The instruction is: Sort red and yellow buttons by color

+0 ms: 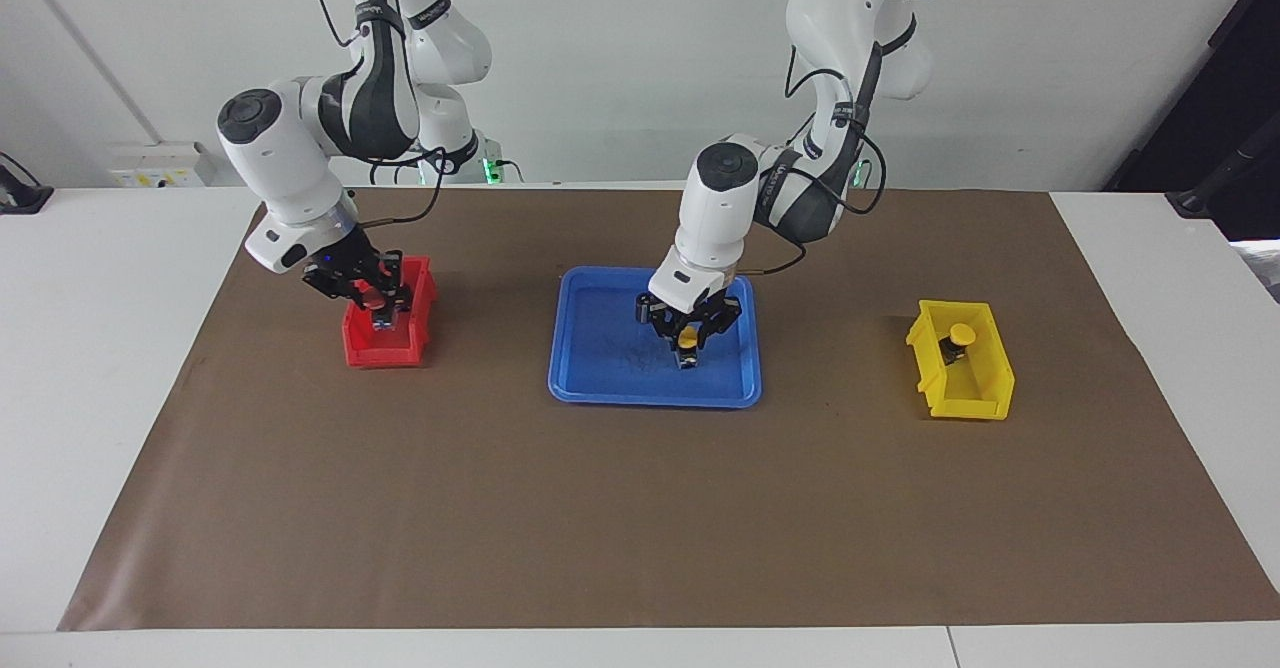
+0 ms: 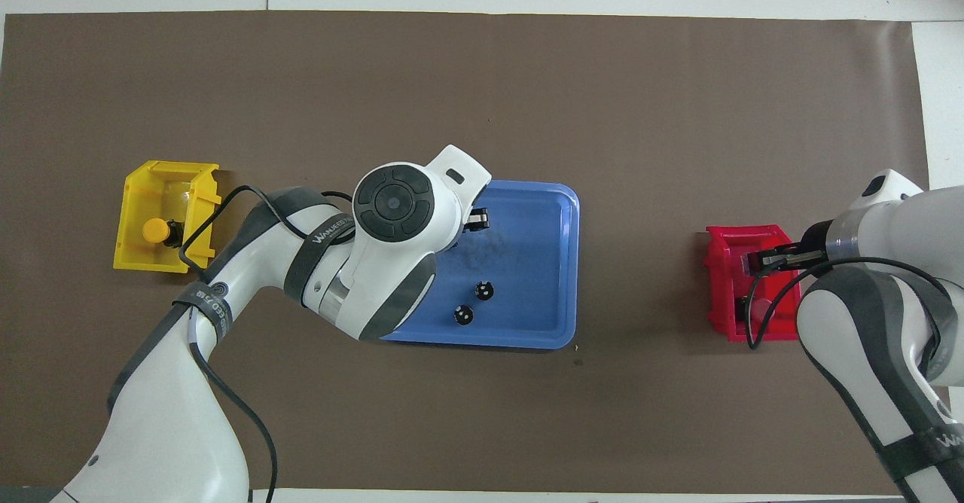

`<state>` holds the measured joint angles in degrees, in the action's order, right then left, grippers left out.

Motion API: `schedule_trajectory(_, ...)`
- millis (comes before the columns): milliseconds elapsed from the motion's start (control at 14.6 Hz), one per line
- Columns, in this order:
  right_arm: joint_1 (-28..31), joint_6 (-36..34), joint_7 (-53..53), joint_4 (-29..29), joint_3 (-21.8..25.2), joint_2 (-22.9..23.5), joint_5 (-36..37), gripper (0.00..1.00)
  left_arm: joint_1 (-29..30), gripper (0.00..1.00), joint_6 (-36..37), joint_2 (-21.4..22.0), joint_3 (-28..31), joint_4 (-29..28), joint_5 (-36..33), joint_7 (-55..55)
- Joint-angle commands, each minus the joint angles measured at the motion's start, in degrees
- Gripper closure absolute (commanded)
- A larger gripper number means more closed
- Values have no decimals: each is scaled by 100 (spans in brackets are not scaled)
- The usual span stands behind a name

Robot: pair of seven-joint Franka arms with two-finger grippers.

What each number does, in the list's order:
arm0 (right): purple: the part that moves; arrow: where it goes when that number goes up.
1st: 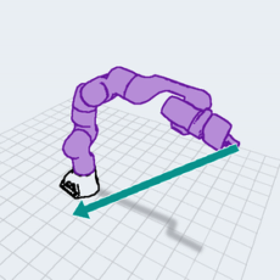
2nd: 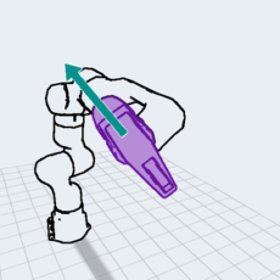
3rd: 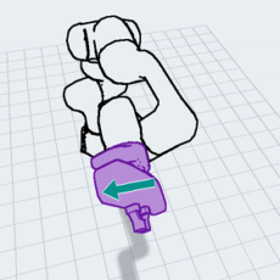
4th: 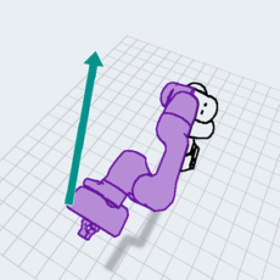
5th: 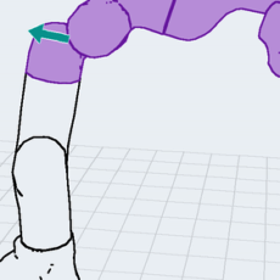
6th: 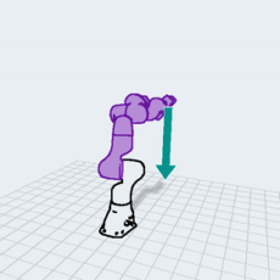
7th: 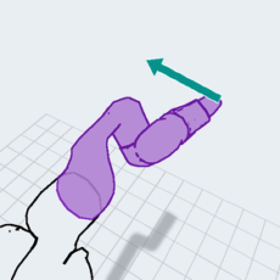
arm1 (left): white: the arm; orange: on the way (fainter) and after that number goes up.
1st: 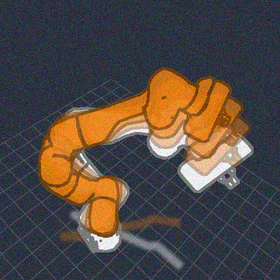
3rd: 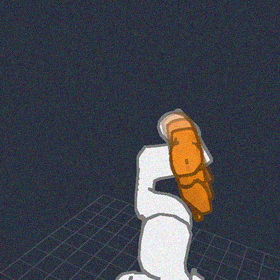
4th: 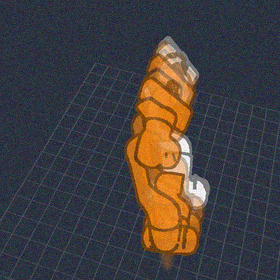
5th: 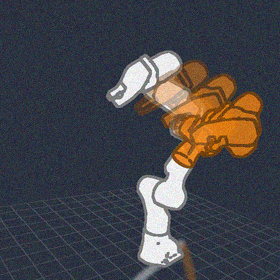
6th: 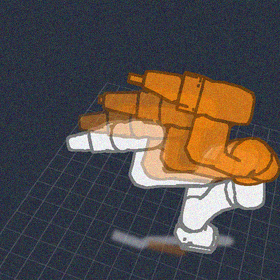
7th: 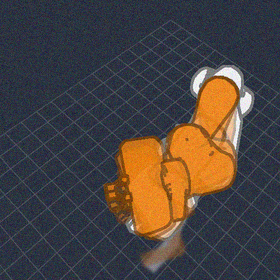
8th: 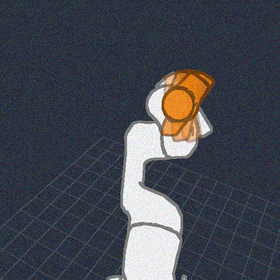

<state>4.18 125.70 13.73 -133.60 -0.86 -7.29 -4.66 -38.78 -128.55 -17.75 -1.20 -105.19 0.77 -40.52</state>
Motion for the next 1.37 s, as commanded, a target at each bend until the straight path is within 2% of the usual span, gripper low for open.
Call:
schedule_trajectory(0,74,499,297,-429,-19,-176,-123,86,11,99,916,113,146,691,-112,-80)
schedule_trajectory(137,74,631,305,-526,-19,-106,-123,86,527,99,1418,306,147,1026,-112,261)
schedule_trajectory(274,74,737,323,-544,-19,-36,-123,86,1141,99,1639,421,164,1071,-77,1103)
schedule_trajectory(548,57,746,323,-579,-19,17,-123,86,2776,99,1526,334,164,1071,-59,3379)
schedule_trajectory(684,66,746,323,-606,-19,17,-123,85,3305,99,1255,307,164,1071,-51,3787)
schedule_trajectory(958,57,948,332,-755,-11,-18,-123,85,3578,99,1174,254,182,992,-112,4032)
schedule_trajectory(1095,57,957,323,-773,-11,-27,-123,80,3658,99,1122,245,182,808,-112,4332)
schedule_trajectory(1300,48,948,332,-738,-11,-9,-123,54,3729,99,1104,219,182,606,-112,4465)
